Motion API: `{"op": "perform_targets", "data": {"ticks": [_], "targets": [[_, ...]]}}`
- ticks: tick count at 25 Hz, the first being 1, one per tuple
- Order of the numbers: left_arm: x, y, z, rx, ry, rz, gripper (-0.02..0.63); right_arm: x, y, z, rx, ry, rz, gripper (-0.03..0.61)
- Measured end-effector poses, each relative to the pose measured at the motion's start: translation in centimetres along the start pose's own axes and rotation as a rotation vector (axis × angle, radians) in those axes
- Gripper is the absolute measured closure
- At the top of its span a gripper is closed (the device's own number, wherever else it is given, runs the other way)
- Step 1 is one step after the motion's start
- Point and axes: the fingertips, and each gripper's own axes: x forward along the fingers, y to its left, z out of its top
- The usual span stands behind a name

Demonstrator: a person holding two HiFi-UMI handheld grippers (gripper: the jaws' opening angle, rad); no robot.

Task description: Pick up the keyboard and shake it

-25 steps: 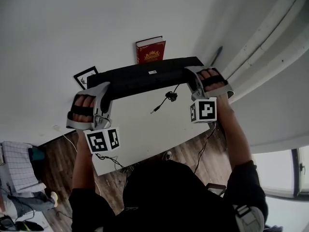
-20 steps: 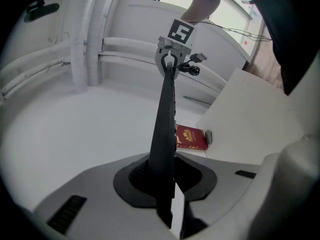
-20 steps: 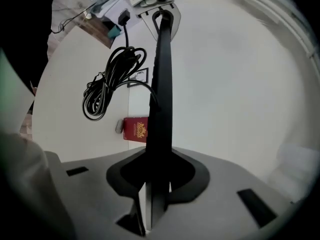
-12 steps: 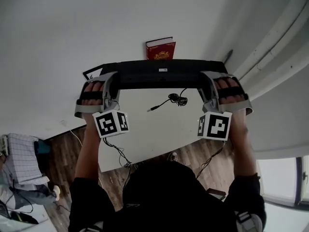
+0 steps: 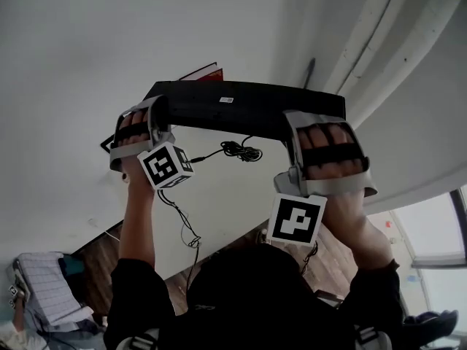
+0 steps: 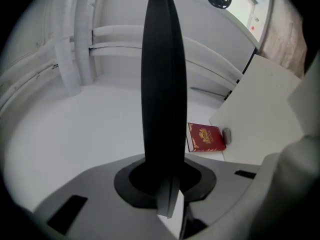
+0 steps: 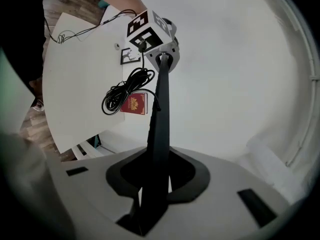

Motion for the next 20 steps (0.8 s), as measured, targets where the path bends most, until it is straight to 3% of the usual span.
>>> {"op": "perform_targets", "data": {"ticks": [6, 10, 14, 20], "targets": [[2.0, 0.1, 4.7, 0.013, -0.032, -0.016, 0.54, -0.6, 0.6, -3.1, 0.027, 0.093, 0.004, 0.485], [1.8, -0.4, 5.9, 0.033, -0.031, -0.013, 0.54, -0.4, 1.4, -4.6, 0.034, 0.105, 0.009, 0.485], [0.9, -0.3, 4.5, 0.065, -0.033, 0.005, 0.54, 1.7, 1.5, -4.7, 0.043, 0.101, 0.016, 0.485], [-2.8, -0.2, 0.4, 0.122, 0.034, 0.032, 0.538, 7.6, 2.7, -2.7, 0.054, 0.042, 0.064, 0.485]]}}
